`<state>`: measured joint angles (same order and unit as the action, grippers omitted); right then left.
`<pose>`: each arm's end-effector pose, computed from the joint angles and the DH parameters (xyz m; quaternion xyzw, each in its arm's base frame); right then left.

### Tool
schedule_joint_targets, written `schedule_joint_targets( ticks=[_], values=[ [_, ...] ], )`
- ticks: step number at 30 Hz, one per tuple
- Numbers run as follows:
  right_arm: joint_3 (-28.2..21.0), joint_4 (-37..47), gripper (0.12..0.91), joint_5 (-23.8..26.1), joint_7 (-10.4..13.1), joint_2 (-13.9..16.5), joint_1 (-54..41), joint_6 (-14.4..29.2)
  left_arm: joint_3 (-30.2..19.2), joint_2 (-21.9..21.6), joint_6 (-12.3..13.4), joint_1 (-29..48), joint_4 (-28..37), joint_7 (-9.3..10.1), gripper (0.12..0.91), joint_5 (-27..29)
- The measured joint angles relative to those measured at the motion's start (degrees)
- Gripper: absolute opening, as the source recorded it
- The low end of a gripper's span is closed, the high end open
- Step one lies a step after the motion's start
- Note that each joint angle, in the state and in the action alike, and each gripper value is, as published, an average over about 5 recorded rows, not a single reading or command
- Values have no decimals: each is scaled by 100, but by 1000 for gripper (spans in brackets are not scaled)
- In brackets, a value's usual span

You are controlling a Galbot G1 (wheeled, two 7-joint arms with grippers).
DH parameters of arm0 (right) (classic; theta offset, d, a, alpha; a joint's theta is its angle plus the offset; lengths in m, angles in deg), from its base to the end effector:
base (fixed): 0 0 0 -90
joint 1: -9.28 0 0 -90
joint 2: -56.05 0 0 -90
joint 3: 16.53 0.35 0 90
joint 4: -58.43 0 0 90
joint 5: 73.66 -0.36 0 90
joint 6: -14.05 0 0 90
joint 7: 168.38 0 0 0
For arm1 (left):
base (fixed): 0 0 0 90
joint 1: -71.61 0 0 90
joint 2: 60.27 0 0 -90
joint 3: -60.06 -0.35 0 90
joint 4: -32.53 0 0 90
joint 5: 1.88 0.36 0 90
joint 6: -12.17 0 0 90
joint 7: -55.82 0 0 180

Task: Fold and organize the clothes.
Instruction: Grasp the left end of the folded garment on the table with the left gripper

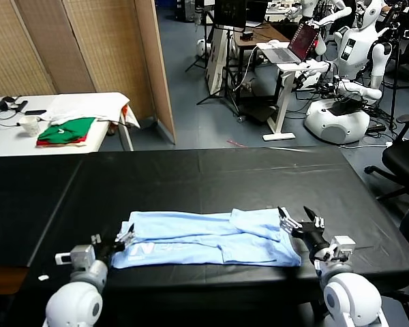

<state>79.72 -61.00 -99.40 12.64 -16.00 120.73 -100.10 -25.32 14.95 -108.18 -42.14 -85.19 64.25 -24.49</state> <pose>0.2337 -0.0858 -0.2575 0.0378 -0.9883 -0.0495 0.1391 0.2223 0.0714 -0.2835 0.0287 -0.9719 0.0374 0.2307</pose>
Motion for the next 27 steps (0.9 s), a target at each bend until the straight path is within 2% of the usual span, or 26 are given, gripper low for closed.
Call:
schedule_joint_targets(
  ticks=[14, 20, 22, 27],
  values=[
    [29, -75, 907, 21, -2, -45, 95, 3, 67, 292, 388, -259, 204, -227, 907, -1],
    [34, -75, 907, 25, -17, -67, 94, 32, 122, 385, 415, -318, 215, -281, 899, -182],
    [27, -74, 907, 24, -32, -86, 87, 49, 129, 419, 413, -336, 206, -298, 862, -201],
    [2, -64, 907, 24, -62, -139, 66, 69, 78, 532, 430, -399, 157, -342, 688, -43]
  ],
)
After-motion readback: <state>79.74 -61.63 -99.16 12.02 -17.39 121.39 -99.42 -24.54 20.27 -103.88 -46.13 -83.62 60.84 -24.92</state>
